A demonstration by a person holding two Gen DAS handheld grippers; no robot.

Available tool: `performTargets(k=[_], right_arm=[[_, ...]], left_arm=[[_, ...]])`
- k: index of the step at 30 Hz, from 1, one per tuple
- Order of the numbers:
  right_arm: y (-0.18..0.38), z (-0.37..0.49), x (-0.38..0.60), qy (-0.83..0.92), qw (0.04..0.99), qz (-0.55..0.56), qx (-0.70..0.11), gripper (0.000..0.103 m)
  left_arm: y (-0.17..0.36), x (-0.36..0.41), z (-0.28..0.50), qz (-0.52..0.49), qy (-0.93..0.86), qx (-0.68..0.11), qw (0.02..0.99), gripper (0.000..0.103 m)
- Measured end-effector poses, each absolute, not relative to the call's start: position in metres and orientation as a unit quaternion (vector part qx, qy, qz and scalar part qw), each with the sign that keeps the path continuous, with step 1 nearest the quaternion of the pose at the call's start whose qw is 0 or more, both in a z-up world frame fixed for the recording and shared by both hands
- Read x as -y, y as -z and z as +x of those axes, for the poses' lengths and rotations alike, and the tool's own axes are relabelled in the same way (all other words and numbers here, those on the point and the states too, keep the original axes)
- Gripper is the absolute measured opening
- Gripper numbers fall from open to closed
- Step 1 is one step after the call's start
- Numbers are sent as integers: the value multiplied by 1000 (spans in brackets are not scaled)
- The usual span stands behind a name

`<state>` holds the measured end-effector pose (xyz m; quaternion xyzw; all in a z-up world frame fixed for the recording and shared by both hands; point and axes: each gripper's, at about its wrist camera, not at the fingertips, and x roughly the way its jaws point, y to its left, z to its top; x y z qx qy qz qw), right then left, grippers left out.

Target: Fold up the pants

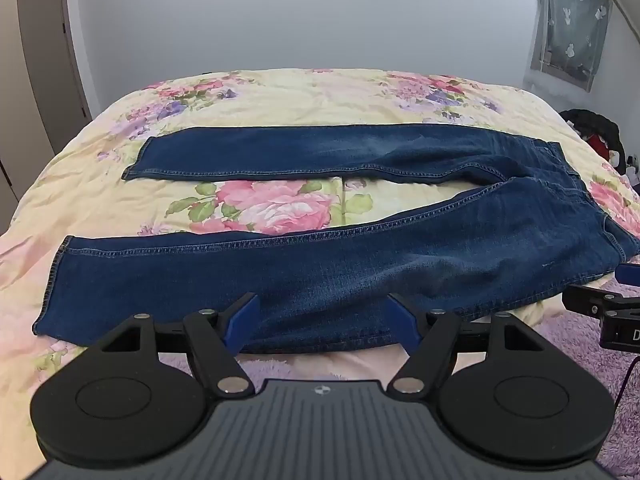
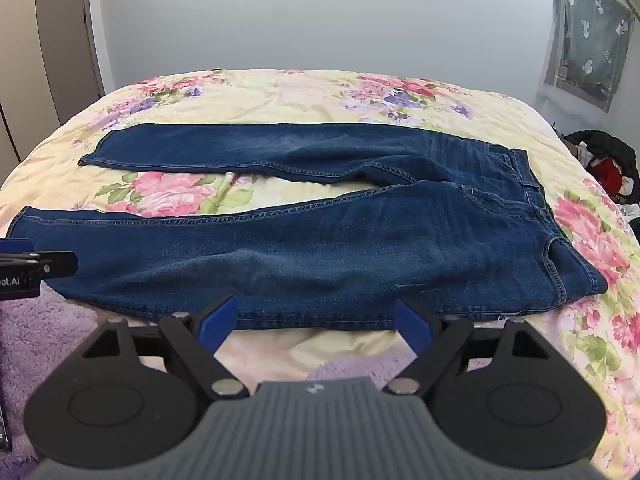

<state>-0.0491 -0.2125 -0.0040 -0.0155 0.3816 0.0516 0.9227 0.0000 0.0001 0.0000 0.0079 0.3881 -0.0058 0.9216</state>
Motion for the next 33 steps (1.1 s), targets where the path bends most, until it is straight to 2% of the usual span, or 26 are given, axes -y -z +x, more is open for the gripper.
performTargets(k=[33], right_arm=[[1,-50,201,-76,922,-13,-380,82]], left_arm=[[-2,4,-3,13,7,-387,922,84]])
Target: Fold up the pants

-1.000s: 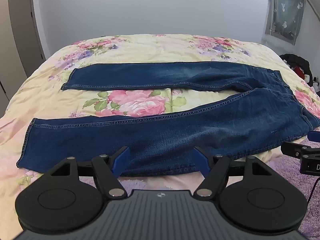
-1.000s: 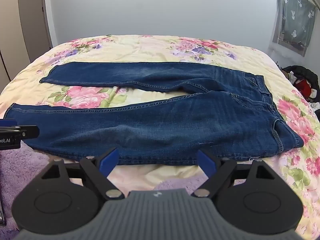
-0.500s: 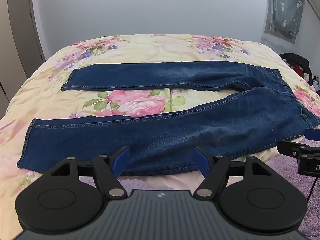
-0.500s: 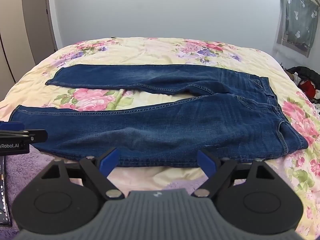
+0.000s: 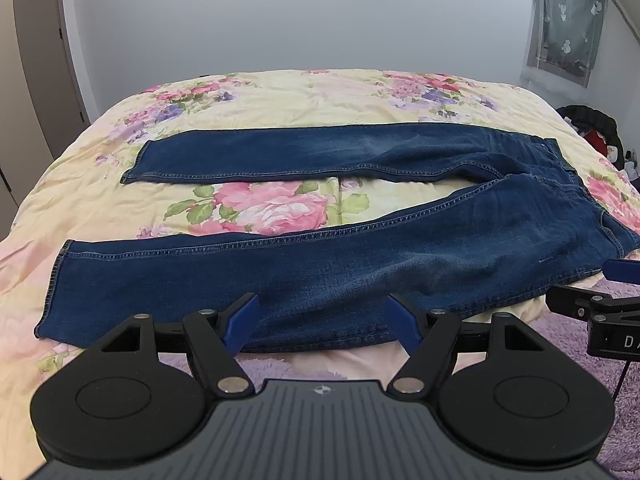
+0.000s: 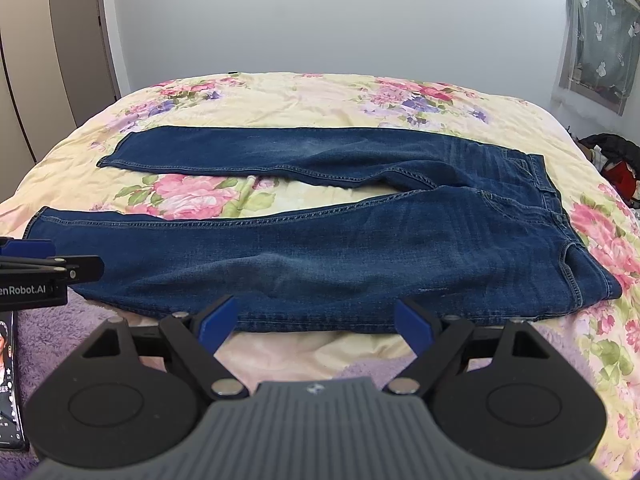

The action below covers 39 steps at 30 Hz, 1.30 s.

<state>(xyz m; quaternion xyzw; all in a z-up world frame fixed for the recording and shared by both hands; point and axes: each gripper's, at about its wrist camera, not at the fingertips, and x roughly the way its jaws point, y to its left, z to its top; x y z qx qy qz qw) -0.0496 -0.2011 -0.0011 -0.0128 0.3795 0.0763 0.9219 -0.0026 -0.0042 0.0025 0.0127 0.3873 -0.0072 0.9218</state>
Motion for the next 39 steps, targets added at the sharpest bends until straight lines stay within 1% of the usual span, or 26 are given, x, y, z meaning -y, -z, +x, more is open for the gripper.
performTargets(k=[39], right_arm=[[4,-55,198,-82,921,-15,-381,82]], left_arm=[[-4,6,-4,14,8,-386,922,84]])
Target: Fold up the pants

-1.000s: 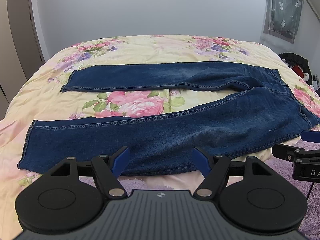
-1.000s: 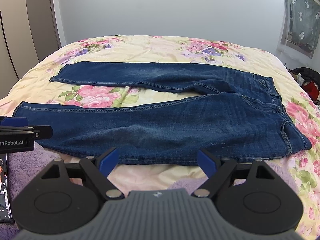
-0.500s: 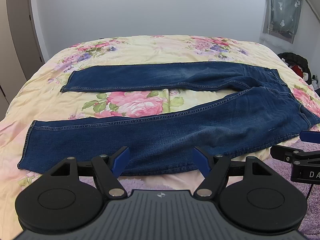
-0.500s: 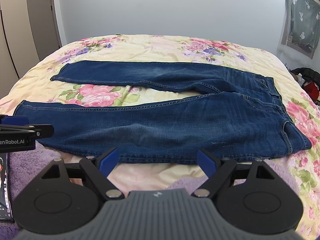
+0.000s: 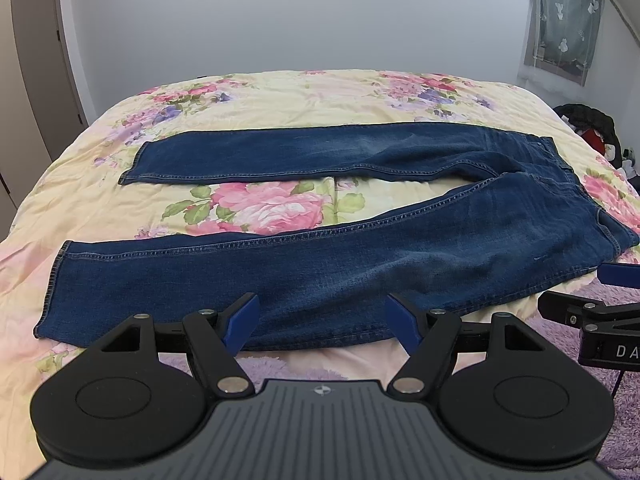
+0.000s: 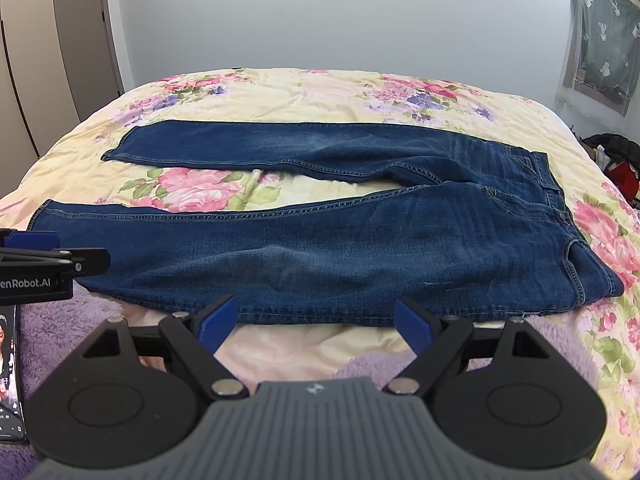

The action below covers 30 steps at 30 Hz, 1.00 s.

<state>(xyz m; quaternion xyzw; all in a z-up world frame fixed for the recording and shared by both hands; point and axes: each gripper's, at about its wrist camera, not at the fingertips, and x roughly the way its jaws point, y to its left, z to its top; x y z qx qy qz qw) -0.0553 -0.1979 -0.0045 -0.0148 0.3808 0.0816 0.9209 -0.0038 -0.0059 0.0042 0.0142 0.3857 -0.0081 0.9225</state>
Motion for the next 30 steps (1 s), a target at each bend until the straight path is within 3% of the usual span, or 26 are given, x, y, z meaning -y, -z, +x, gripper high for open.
performTargets(k=[30], right_arm=[[6,-53,210,-98,921,-16,-377,82]], left_arm=[[-6,0,-3,16,12,-385,923,84]])
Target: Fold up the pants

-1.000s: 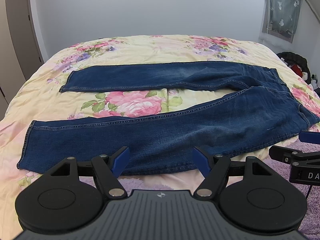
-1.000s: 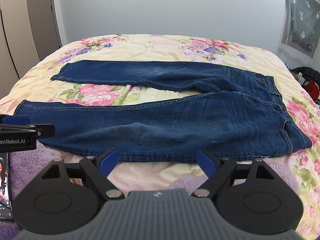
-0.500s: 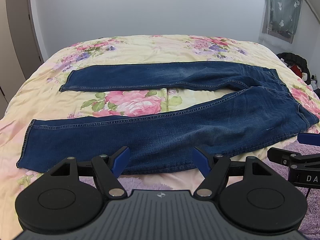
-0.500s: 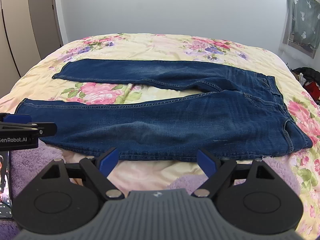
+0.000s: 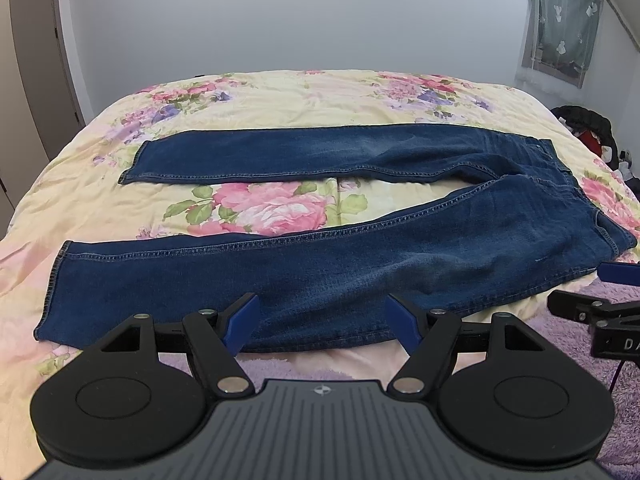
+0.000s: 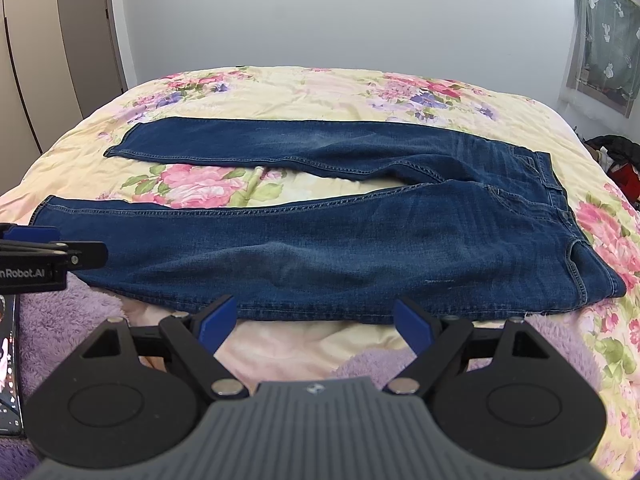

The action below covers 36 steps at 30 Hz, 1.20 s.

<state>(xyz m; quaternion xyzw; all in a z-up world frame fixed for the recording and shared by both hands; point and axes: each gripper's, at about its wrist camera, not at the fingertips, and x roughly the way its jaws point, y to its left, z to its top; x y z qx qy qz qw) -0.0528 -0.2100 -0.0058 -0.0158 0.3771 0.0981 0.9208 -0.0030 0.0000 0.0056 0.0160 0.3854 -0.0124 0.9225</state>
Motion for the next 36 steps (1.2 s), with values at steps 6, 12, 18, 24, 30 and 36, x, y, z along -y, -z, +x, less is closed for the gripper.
performTargets(k=[6,12,18,24,30,36], right_arm=[[4,-24,258,-70,926,-35,-370,82],[5,30,325,-42,918,-19,-393,82],[22,92,397,1,910,34,-413,76],[48,159,470,59,897,108,-425,56],[79,225,523,129,884,116,-434,47],[99,277,547,127,886,131,-427,33]], left_arm=[[-21,-54,21,37,-17,-378,925,84],[-35,-114,64,26,-21,-381,924,79],[-25,-172,119,-26,-32,-389,920,68],[-1,-241,178,-149,-56,-376,913,68],[43,-301,243,-253,-112,-356,893,68],[106,-335,294,-334,-168,-342,862,67]])
